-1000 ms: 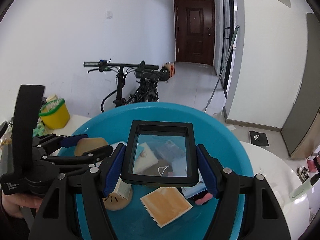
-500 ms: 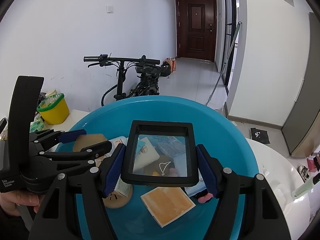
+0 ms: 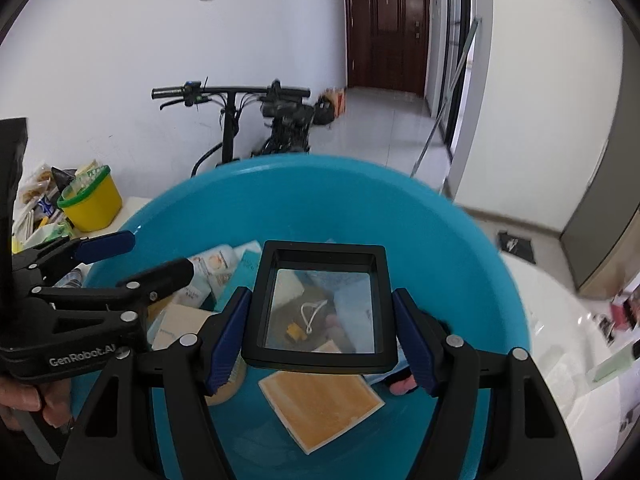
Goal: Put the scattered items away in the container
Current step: 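Open the left tool to drop the soap case while the right tool lowers the frame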
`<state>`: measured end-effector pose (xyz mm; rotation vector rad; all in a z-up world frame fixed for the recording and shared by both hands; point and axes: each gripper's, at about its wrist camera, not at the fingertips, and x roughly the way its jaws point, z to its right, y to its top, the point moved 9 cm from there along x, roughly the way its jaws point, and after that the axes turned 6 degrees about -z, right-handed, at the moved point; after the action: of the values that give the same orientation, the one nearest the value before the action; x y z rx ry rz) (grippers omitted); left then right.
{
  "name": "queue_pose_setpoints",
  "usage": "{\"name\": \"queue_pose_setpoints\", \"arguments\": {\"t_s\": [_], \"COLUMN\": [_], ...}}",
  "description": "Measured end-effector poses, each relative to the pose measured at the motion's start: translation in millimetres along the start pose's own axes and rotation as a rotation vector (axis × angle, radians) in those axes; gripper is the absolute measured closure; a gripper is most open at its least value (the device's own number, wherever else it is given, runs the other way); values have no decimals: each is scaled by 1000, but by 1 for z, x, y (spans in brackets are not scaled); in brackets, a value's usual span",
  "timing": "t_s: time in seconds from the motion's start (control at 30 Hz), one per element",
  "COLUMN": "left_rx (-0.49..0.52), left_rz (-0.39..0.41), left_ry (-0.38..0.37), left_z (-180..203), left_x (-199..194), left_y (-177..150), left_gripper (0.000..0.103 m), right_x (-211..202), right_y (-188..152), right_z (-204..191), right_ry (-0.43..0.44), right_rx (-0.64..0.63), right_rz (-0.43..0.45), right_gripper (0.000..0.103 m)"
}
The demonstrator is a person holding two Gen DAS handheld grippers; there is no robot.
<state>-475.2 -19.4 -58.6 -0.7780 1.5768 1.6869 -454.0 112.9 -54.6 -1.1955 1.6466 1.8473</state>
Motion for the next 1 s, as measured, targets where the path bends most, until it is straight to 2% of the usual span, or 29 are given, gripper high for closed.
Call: {"name": "queue_pose_setpoints", "arguments": {"t_s": [0.2, 0.73, 0.87, 1.0], "left_rx": [2, 13, 11, 2], "left_rz": [-2, -3, 0, 23], "left_ry": [9, 14, 13, 3], "left_z": [0, 3, 2, 4], "left_x": [1, 1, 1, -3], "left_y": [-1, -2, -2, 0], "left_gripper": [21, 21, 21, 21], "right_x": [4, 5, 4, -2], "right_y": [-3, -5, -4, 0], "right_z": [5, 7, 8, 11], "right_ry": [35, 13, 9, -12], "right_rx": [28, 22, 26, 35], "right_rz": [-25, -36, -29, 9], "right_gripper": [34, 33, 27, 14]}}
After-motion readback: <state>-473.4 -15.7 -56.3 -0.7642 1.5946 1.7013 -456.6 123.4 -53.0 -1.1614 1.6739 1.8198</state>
